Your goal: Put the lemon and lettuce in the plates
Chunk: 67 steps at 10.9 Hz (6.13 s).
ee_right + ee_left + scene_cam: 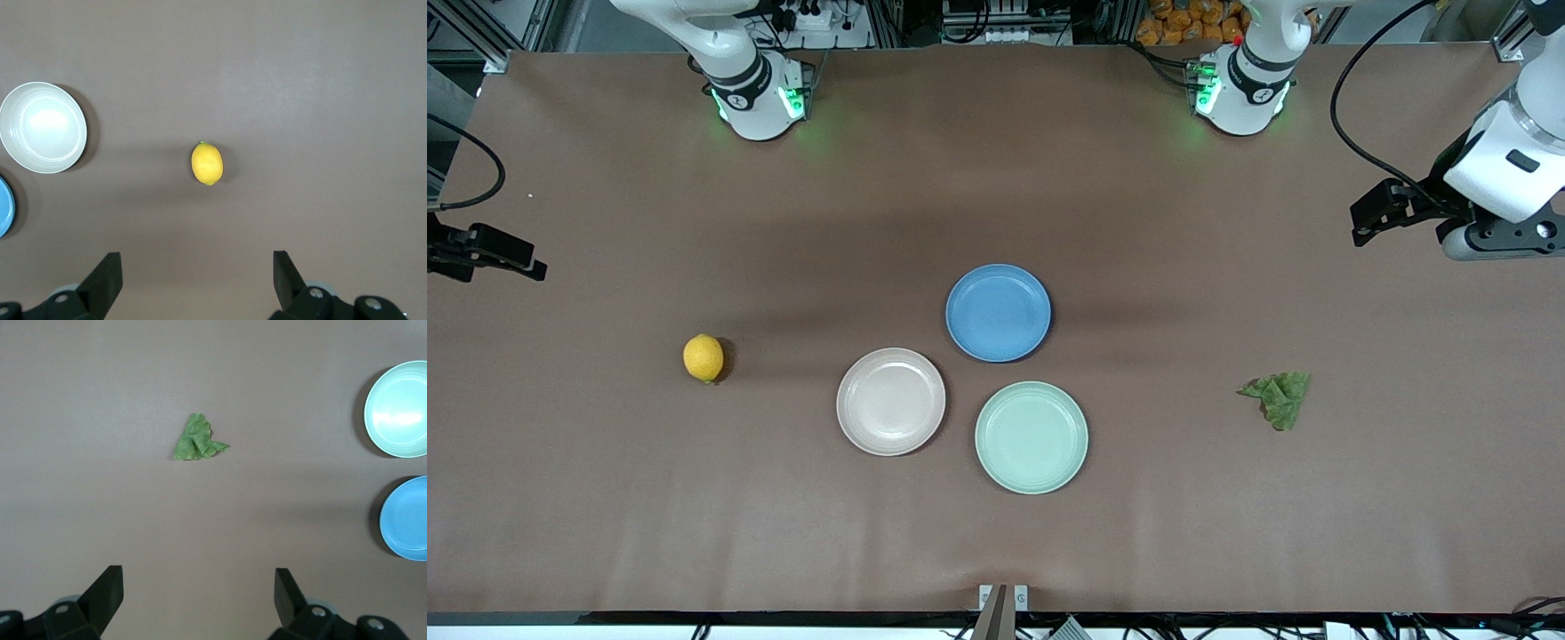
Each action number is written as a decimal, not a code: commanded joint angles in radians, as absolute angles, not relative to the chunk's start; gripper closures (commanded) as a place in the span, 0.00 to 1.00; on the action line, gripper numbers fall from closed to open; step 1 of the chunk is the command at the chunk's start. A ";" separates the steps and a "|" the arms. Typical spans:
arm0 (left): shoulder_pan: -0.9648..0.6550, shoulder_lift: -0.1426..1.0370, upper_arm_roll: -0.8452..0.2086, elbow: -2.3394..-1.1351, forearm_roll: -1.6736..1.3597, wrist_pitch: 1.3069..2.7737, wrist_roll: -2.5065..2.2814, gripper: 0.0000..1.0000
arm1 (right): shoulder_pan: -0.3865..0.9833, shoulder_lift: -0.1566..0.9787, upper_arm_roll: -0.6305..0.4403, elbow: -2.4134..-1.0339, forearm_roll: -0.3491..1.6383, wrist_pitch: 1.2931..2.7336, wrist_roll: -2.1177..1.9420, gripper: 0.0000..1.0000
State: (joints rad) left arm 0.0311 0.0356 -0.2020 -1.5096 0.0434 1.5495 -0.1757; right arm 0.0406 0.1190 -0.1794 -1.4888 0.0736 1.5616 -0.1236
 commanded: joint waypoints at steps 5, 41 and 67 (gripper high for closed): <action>0.029 0.037 -0.199 -1.496 0.046 1.532 -0.152 0.00 | 0.035 0.104 -0.175 -1.505 0.080 1.560 -0.115 0.00; 0.130 0.701 -0.190 -1.732 0.233 2.379 -0.080 0.16 | 0.052 0.393 -0.103 -2.108 0.080 2.457 -0.124 0.00; -0.043 0.653 -0.512 -1.552 0.241 2.518 -0.038 1.00 | 0.064 0.494 -0.103 -2.051 0.081 2.476 -0.123 0.64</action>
State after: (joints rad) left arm -0.0072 0.5571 -0.5106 -1.5948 0.2182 2.4016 -0.0517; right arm 0.0596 0.5035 -0.1017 -2.1099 0.0756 2.5644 -0.1245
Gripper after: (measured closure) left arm 0.956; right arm 0.392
